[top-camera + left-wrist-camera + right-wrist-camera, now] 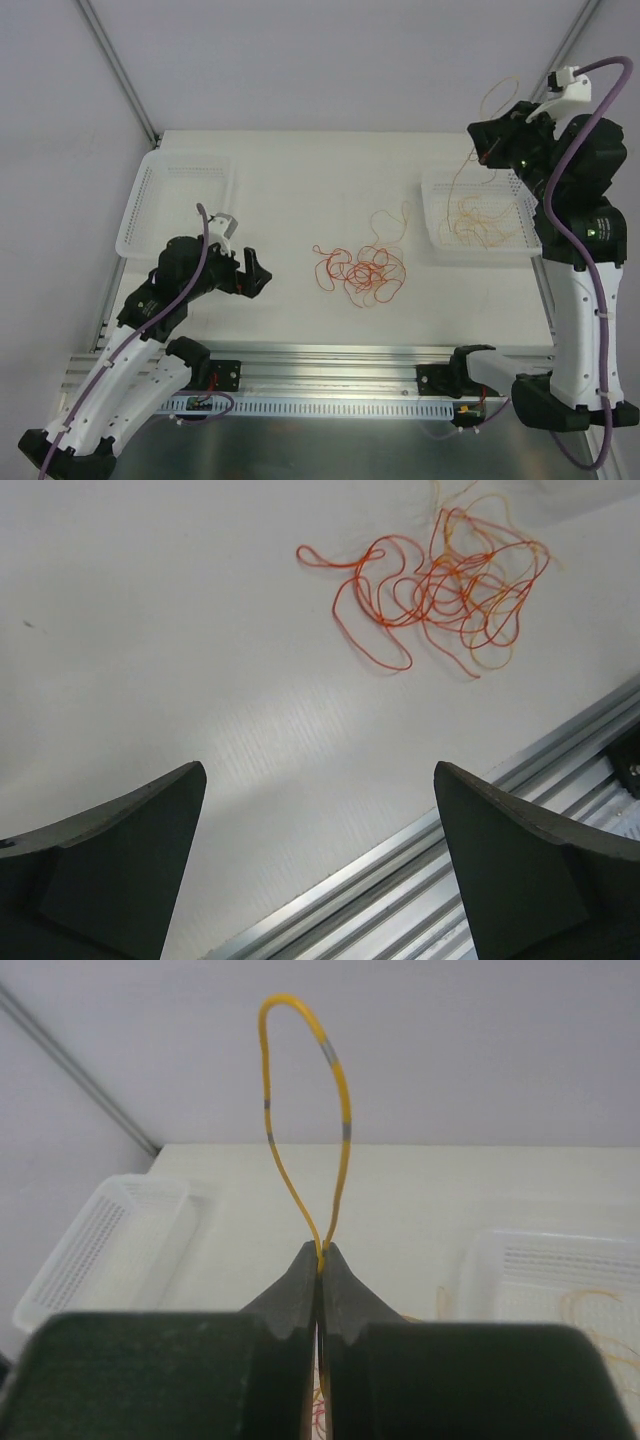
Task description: Untangle the cables
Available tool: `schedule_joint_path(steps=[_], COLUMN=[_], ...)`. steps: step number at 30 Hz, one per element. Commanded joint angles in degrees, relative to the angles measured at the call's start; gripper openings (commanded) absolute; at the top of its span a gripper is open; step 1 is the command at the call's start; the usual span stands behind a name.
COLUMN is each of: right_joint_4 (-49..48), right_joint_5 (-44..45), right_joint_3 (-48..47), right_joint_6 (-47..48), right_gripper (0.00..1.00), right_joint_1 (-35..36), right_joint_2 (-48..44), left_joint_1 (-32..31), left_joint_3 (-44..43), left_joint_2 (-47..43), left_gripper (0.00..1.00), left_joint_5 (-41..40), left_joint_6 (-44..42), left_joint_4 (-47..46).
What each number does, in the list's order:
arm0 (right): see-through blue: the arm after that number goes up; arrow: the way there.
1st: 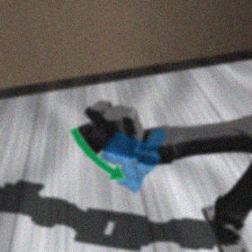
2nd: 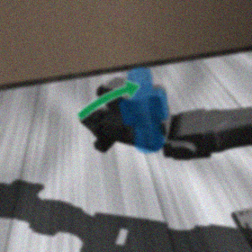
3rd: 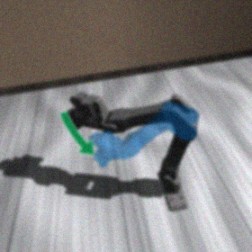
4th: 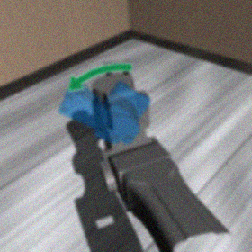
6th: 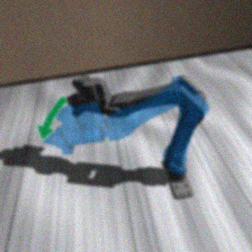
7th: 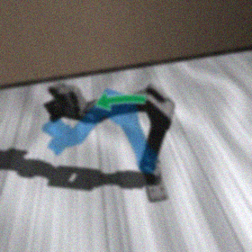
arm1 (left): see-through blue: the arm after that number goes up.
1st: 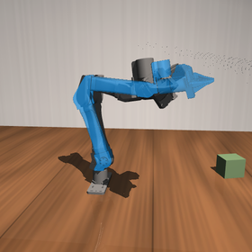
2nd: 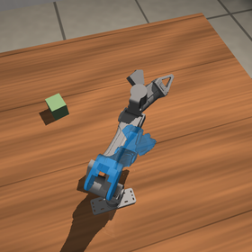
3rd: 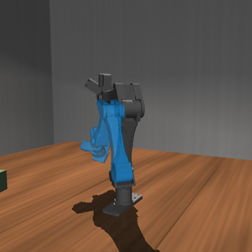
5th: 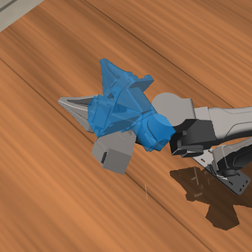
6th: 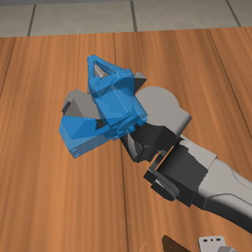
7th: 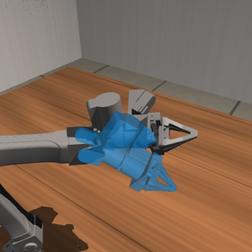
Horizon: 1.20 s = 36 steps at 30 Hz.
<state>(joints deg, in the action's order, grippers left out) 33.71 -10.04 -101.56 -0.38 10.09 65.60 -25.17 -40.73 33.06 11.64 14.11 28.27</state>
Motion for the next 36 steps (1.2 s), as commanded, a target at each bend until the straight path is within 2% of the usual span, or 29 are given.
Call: schedule_joint_path(steps=[1,8,16,20,25,28,34,35,36], right_joint_4=[-3.73,-11.73,-20.43,-23.51,-28.79,-27.22,-18.61,-16.77,-13.62], right_joint_5=[1.87,-0.5,-2.52,-2.26,-0.77,-1.3,2.57,3.96,4.76], right_joint_3=[3.11,7.95,14.71,21.91,32.9,33.88,30.29,28.1,27.21], right_joint_6=[0.12,1.88,3.37,0.65,-7.87,-11.47,-12.54,-12.62,-12.54], right_gripper=[0.01,0.01,0.01,0.01,0.02,0.05,0.43,0.55,0.6], right_joint_1=[-6.64,-17.45,-21.25,-22.3,-24.14,-25.55,-27.13,-27.31,-27.4], right_joint_2=[0.93,4.44,8.4,9.63,12.7,17.17,21.67,22.54,22.9], left_joint_1=[-0.41,-0.32,-0.32,-0.32,-0.32,-0.32,-0.32,-0.32,-0.32], left_joint_3=[4.59,8.74,9.0,9.53,9.62,9.71,9.79,9.71,9.71], left_joint_2=[1.04,0.43,-0.01,-1.15,-1.33,-1.68,-1.33,-1.33,-1.42], left_gripper=[0.99,0.99,0.99,0.99,0.99,0.99,0.99,0.99,0.99], left_joint_5=[-2.14,-3.11,-3.38,-3.38,-3.9,-3.99,-3.9,-3.9,-3.99], left_joint_6=[-2.15,-1.8,-2.51,-2.68,-3.12,-3.3,-3.39,-3.47,-3.47], left_joint_4=[-2.87,-5.68,-7.35,-8.14,-8.32,-8.32,-8.32,-8.41,-8.32])
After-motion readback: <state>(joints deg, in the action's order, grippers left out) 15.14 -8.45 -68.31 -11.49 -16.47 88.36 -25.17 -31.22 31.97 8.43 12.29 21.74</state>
